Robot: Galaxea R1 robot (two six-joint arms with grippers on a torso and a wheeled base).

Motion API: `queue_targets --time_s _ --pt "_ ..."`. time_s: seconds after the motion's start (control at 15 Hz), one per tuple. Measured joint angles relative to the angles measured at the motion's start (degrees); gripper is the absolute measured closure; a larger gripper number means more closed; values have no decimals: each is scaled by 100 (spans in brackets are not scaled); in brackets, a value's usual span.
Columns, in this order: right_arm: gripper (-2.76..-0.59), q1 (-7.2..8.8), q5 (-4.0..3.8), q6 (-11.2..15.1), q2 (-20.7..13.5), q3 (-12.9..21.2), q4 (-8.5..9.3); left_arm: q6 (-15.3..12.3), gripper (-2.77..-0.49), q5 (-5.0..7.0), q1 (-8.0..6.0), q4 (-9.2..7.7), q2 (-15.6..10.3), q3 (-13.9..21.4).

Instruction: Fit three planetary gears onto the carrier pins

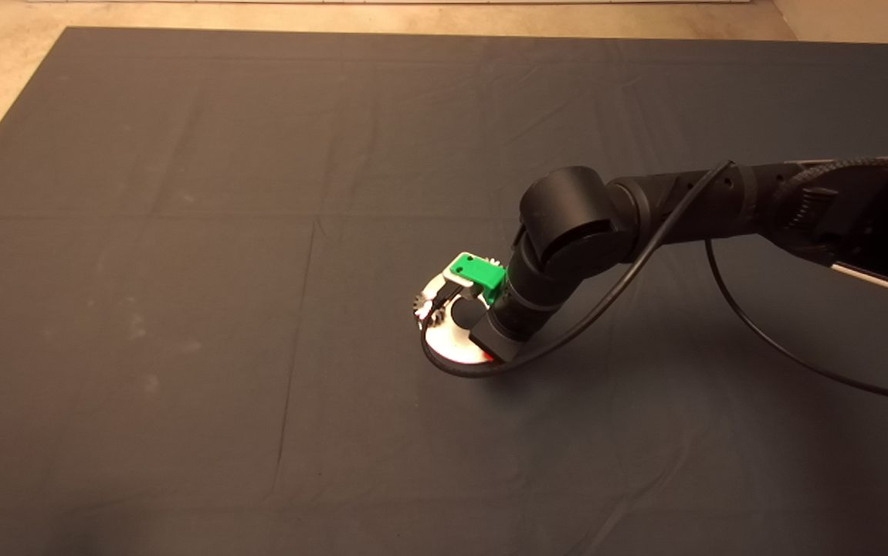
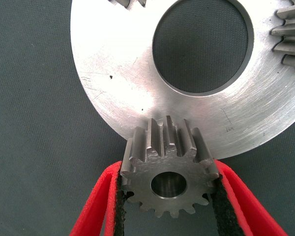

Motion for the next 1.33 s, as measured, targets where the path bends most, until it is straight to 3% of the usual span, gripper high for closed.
queue_targets --time_s 0.27,0.47,1.33 --pt "-103 0 11 0 -8 2 0 2 -217 0 0 0 0 2" --pt "-105 0 78 0 -76 68 -7 2 -217 0 0 0 0 0" --pt "-135 1 40 16 -108 323 -48 2 -217 0 0 0 -2 2"
